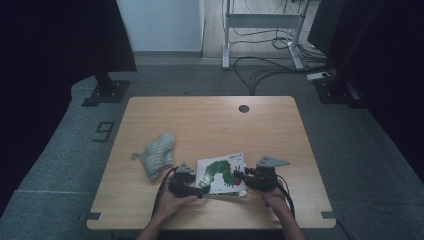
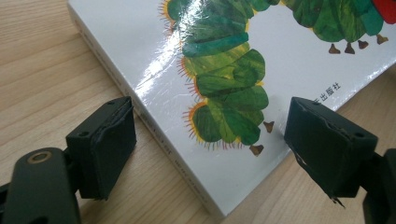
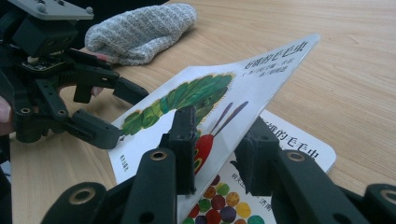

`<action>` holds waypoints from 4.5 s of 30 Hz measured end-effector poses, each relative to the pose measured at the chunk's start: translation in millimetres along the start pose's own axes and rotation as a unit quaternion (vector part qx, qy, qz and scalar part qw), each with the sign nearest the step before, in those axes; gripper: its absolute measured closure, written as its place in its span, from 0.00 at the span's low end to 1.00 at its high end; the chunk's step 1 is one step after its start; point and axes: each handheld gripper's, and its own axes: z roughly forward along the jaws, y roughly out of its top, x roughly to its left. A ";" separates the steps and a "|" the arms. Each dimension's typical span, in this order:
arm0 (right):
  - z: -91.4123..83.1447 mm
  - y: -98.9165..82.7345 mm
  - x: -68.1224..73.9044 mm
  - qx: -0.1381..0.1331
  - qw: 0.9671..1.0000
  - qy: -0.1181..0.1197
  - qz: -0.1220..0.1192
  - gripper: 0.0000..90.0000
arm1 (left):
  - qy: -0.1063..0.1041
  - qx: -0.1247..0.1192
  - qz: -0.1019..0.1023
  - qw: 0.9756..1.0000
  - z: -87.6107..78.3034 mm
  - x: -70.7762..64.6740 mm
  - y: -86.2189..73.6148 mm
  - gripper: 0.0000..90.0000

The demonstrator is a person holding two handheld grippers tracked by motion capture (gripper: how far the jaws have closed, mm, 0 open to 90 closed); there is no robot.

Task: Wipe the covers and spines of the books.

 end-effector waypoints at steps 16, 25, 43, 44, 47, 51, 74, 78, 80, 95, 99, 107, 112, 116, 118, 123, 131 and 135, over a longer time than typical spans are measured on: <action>-7.5 -0.8 7.6 -0.003 1.000 -0.005 -0.023 0.77 | -0.003 0.002 0.012 1.000 1.9 -1.1 3.6 0.17; -8.0 -2.1 7.6 0.000 1.000 -0.007 -0.025 0.77 | 0.001 0.002 0.018 1.000 1.8 -2.4 6.4 0.18; -12.2 -0.2 14.6 -0.005 0.998 -0.002 -0.057 0.77 | -0.024 0.012 -0.008 1.000 3.5 6.9 11.4 0.14; -12.2 -0.2 14.6 -0.005 0.998 -0.002 -0.057 0.77 | -0.024 0.012 -0.008 1.000 3.5 6.9 11.4 0.14; -13.5 0.7 17.7 -0.007 0.998 -0.003 -0.068 0.77 | -0.028 0.017 -0.008 0.999 3.6 7.8 12.9 0.14; -15.2 0.5 19.9 -0.009 0.997 -0.001 -0.081 0.78 | -0.035 0.021 -0.014 0.999 4.0 9.0 12.8 0.12; -19.7 0.5 27.7 -0.025 0.993 0.014 -0.113 0.83 | -0.025 -0.001 -0.008 1.000 -5.2 7.8 19.2 0.21; -19.4 -0.3 27.0 -0.024 0.993 0.015 -0.112 0.84 | -0.017 -0.006 -0.005 1.000 -6.8 6.9 19.9 0.23; -19.2 -0.5 27.5 -0.026 0.993 0.018 -0.112 0.85 | -0.008 -0.011 -0.002 1.000 -9.2 5.9 20.8 0.25; -18.3 1.4 37.3 -0.026 0.991 0.021 -0.133 0.89 | -0.005 -0.042 0.004 0.999 -21.6 6.6 23.1 0.26; -17.9 1.6 38.9 -0.024 0.990 0.020 -0.138 0.90 | -0.004 -0.049 0.007 0.999 -24.9 7.2 23.6 0.26; -16.7 0.7 40.1 -0.020 0.989 0.013 -0.143 0.91 | 0.002 -0.059 0.013 0.998 -28.4 5.5 24.3 0.26; -15.6 -0.4 40.1 -0.018 0.989 0.009 -0.145 0.92 | 0.009 -0.064 0.019 0.998 -29.9 4.1 24.8 0.26; -13.5 -2.8 40.2 -0.016 0.990 0.005 -0.142 0.92 | 0.013 -0.068 0.021 0.997 -30.3 3.5 24.9 0.26; -13.0 -3.3 40.2 -0.014 0.990 0.005 -0.143 0.92 | 0.014 -0.070 0.023 0.997 -30.7 3.4 24.9 0.26; -9.7 -5.9 41.4 0.004 0.988 -0.004 -0.154 0.92 | 0.022 -0.078 0.030 0.996 -32.7 2.0 25.3 0.26; 3.8 -15.4 46.0 0.046 0.985 -0.010 -0.168 0.95 | 0.052 -0.080 0.073 0.993 -32.0 -5.8 25.5 0.27; 7.2 -17.4 48.0 0.052 0.984 -0.008 -0.172 0.95 | 0.044 -0.082 0.077 0.993 -31.9 -5.2 25.3 0.24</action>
